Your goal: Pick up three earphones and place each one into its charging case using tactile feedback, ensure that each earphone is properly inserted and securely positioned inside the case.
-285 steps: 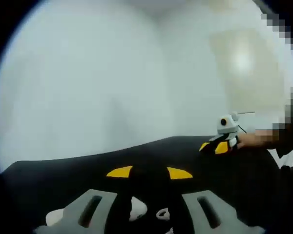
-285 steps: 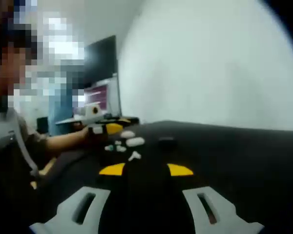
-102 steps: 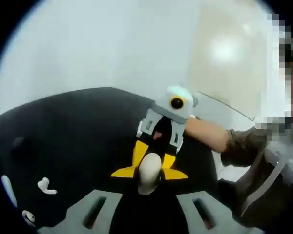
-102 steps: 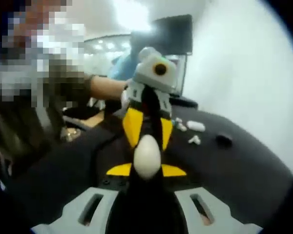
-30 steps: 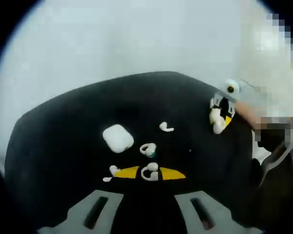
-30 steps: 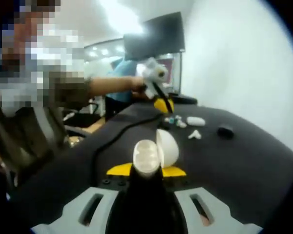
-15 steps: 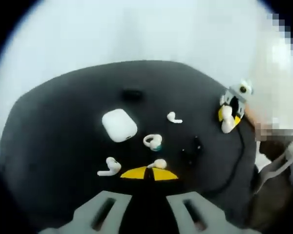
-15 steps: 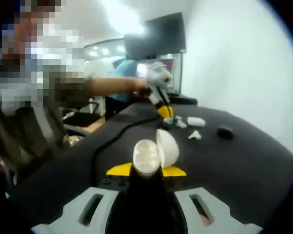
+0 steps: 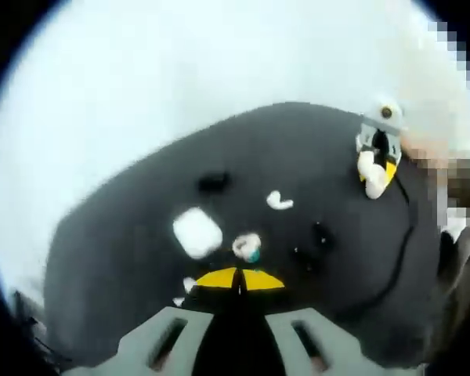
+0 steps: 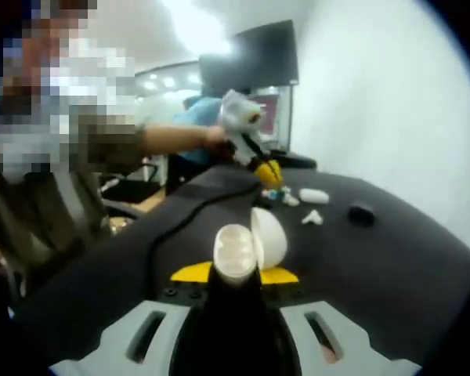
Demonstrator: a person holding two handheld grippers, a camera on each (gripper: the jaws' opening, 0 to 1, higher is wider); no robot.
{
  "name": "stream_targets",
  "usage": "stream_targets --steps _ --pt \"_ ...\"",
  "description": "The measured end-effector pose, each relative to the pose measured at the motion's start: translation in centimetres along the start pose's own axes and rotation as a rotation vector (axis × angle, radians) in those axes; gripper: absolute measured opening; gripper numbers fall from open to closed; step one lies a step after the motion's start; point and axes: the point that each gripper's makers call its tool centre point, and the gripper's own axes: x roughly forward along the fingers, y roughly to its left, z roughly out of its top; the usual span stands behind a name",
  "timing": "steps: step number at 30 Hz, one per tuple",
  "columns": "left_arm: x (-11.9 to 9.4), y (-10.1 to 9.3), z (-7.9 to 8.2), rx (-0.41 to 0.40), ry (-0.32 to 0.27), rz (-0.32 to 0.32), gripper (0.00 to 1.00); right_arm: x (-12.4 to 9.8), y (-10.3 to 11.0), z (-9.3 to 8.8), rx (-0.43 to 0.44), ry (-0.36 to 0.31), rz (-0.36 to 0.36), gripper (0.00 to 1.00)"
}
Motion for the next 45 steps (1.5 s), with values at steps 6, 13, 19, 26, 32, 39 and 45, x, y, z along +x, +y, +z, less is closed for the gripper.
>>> stream_targets --steps 6,13,19,26,32,39,45 --pt "-0.1 -0.3 -1.5 -0.066 0.127 -0.056 0.0 0.0 0.0 0.0 -0.003 0.001 -0.002 0.21" --pt "0.2 0.2 -2.5 -0.264 0.182 -0.207 0.0 0.0 0.0 -0.1 -0.008 0.002 -0.003 0.21" --pt "0.6 -1.5 -3.2 -0.261 0.233 -0.252 0.03 0.0 -0.1 -0.1 -0.006 0.003 -0.001 0.21" --pt "1.1 -2.7 -4.0 -0.18 0.278 -0.251 0.03 0.0 0.0 0.0 -0.007 0.003 -0.001 0.21" --pt "0.6 -1.5 -2.5 0.01 0.229 -0.113 0.02 0.0 0.1 0.0 -0.006 0.003 -0.001 0.21" --pt "-0.7 -2.5 3.1 0.218 0.056 0.044 0.02 -0.1 0.1 0.0 -0.003 0.004 -0.001 0.21" --pt "-1.6 -6.8 7.7 0.37 -0.108 0.107 0.02 -0.1 0.0 0.0 0.002 0.004 -0.002 0.21"
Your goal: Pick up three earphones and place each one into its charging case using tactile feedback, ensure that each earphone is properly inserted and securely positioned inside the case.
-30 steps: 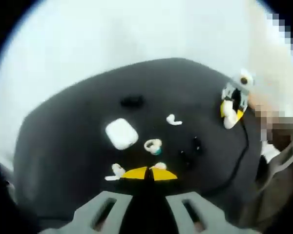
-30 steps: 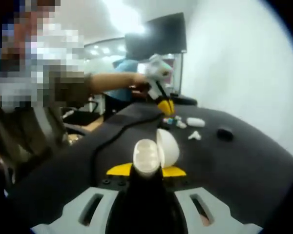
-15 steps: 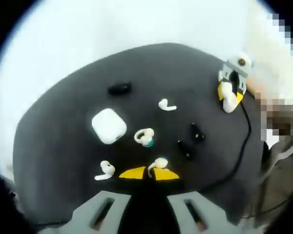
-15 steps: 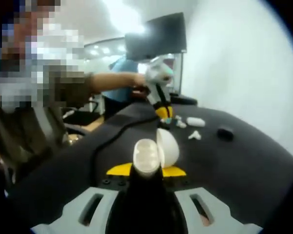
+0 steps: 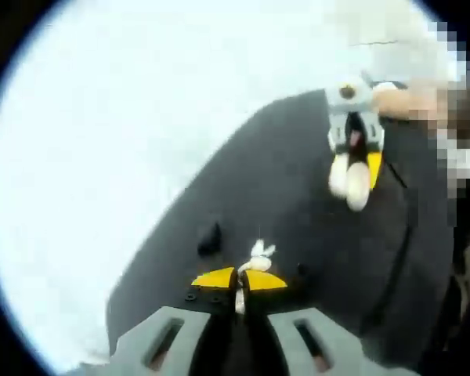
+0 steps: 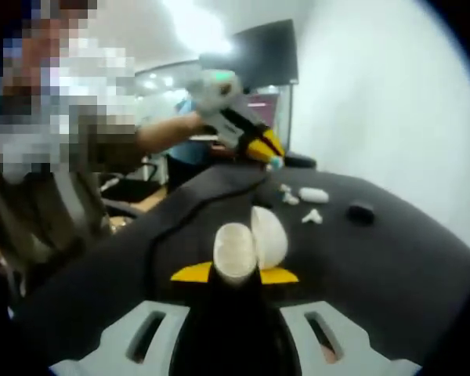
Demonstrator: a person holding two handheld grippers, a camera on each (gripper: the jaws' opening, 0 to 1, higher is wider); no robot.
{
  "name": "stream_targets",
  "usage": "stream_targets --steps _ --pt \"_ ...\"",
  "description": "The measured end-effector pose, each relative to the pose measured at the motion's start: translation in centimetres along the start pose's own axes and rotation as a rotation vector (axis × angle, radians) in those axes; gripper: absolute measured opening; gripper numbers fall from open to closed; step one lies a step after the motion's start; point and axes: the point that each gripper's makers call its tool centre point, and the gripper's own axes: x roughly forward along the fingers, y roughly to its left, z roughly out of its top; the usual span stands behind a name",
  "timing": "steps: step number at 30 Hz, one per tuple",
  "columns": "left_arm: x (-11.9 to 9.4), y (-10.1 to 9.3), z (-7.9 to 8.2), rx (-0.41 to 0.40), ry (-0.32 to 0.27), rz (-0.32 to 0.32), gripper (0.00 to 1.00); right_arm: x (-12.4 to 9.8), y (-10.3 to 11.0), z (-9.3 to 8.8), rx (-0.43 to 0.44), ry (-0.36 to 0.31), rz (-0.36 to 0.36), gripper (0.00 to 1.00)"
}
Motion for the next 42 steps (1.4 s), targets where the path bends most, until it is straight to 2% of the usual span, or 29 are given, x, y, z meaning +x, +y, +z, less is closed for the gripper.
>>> stream_targets --steps 2,5,8,11,16,17,21,24,27,30,37,39,40,42 --pt "-0.2 -1.4 1.8 0.053 -0.045 0.015 0.02 0.0 0.0 0.0 0.002 0.0 0.0 0.21" --pt "-0.3 -3.7 3.1 0.069 -0.064 0.009 0.02 0.0 0.0 0.0 0.0 0.0 0.0 0.21" --pt "-0.2 -6.5 4.5 0.128 -0.108 0.02 0.02 0.1 0.0 0.0 0.0 0.0 0.0 0.21" --pt "0.4 -7.8 4.9 0.243 -0.11 0.071 0.02 0.1 -0.1 0.0 0.0 0.001 0.001 0.21" --pt "1.8 -9.8 5.1 0.313 -0.1 0.07 0.02 0.2 -0.1 0.0 -0.001 0.002 -0.001 0.21" --pt "1.9 -9.9 5.2 0.332 -0.096 0.073 0.02 0.2 -0.1 0.0 -0.001 0.002 0.0 0.21" --pt "2.3 -10.0 5.2 0.486 -0.055 0.14 0.02 0.2 0.0 0.0 -0.003 0.003 0.001 0.21" --pt "2.5 -10.7 5.0 0.518 -0.044 0.146 0.02 0.2 0.0 0.0 -0.005 0.004 0.001 0.21" --pt "2.2 -10.3 5.2 0.643 -0.005 0.235 0.02 0.2 0.0 0.0 -0.004 0.003 0.0 0.21" --pt "2.3 -11.4 5.4 0.618 0.0 0.195 0.02 0.2 0.1 0.0 -0.006 0.005 0.001 0.21" --pt "2.4 -11.5 5.8 0.648 0.039 0.196 0.02 0.1 0.1 0.0 -0.007 0.006 0.0 0.21" --pt "2.2 -11.5 6.0 0.675 0.043 0.207 0.02 0.1 0.1 0.0 -0.007 0.005 -0.001 0.21" --pt "2.0 -11.0 6.3 0.728 0.053 0.245 0.02 0.1 0.1 0.0 -0.007 0.007 0.0 0.21" --pt "2.1 -10.8 6.2 0.741 0.063 0.252 0.02 0.1 0.0 0.0 -0.011 0.007 0.0 0.21"
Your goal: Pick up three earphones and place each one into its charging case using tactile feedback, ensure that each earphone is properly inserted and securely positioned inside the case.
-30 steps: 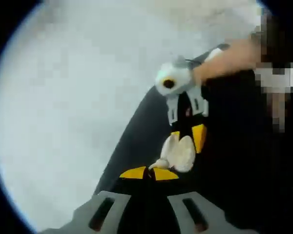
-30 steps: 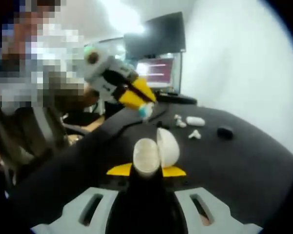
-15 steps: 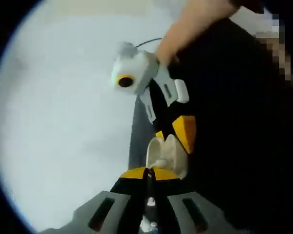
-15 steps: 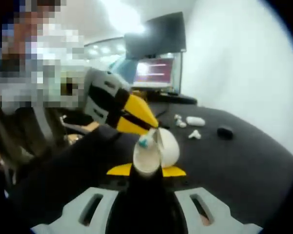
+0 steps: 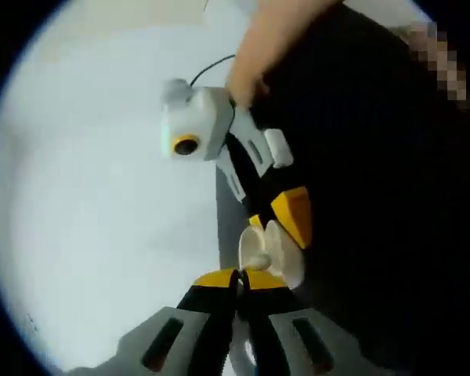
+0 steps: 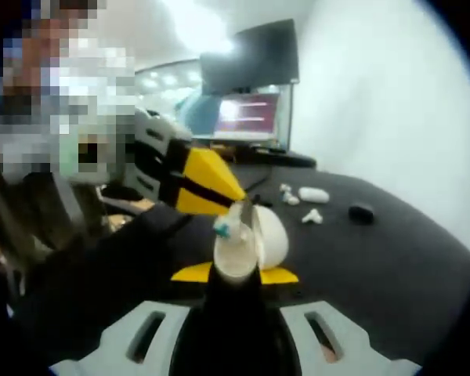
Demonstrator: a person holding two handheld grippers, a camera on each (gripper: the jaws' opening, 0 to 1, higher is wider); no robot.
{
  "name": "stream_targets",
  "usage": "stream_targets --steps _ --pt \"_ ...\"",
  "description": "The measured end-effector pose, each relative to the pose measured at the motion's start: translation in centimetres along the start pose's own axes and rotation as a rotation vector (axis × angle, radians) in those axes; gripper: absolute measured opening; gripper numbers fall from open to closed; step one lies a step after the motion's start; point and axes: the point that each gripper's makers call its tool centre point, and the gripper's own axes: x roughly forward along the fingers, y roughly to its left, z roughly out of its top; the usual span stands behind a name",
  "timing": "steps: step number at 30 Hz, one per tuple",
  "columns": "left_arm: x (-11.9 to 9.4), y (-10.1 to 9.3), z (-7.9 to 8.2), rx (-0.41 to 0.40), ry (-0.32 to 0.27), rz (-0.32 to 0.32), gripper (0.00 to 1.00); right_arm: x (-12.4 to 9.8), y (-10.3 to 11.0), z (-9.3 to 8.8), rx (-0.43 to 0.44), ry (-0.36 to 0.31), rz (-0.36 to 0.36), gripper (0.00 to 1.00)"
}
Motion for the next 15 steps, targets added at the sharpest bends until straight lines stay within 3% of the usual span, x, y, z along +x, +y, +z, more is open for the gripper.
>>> stream_targets --steps 11,15 --pt "0.7 -0.7 -0.8 -0.021 0.059 -0.034 0.02 0.1 0.0 0.0 0.004 0.0 0.0 0.21" --pt "0.6 -1.0 -0.7 -0.034 0.052 -0.058 0.02 0.1 0.0 0.0 0.003 0.001 0.0 0.21"
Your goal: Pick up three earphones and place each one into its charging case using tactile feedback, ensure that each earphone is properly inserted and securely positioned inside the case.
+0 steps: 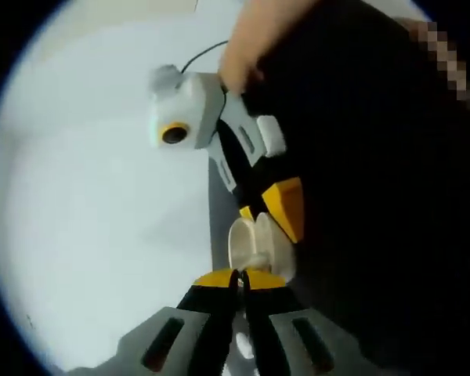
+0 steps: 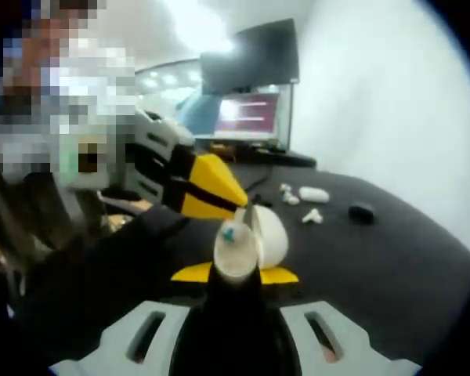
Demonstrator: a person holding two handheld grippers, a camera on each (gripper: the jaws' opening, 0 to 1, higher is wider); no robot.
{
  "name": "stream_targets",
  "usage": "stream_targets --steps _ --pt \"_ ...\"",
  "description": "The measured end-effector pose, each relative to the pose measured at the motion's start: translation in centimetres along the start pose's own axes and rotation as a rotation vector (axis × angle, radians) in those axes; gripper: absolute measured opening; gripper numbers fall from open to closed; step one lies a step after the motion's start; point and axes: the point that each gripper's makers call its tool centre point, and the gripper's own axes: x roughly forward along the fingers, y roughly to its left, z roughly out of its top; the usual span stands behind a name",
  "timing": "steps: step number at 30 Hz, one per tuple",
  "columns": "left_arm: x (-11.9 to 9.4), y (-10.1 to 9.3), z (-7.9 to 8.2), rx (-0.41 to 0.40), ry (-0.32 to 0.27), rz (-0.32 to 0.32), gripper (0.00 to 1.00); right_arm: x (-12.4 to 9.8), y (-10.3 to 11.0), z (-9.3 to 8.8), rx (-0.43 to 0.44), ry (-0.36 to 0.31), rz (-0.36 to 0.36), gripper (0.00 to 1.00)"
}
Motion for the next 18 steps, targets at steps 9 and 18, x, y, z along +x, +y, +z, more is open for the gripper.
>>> stream_targets --steps 9,18 --pt "-0.1 -0.5 0.3 -0.033 -0.029 -0.048 0.03 -0.1 -0.2 0.0 0.001 0.001 0.001 0.21" --pt "-1.5 0.2 -0.6 -0.3 -0.139 -0.178 0.12 -0.1 -0.1 0.0 0.002 0.001 0.001 0.21"
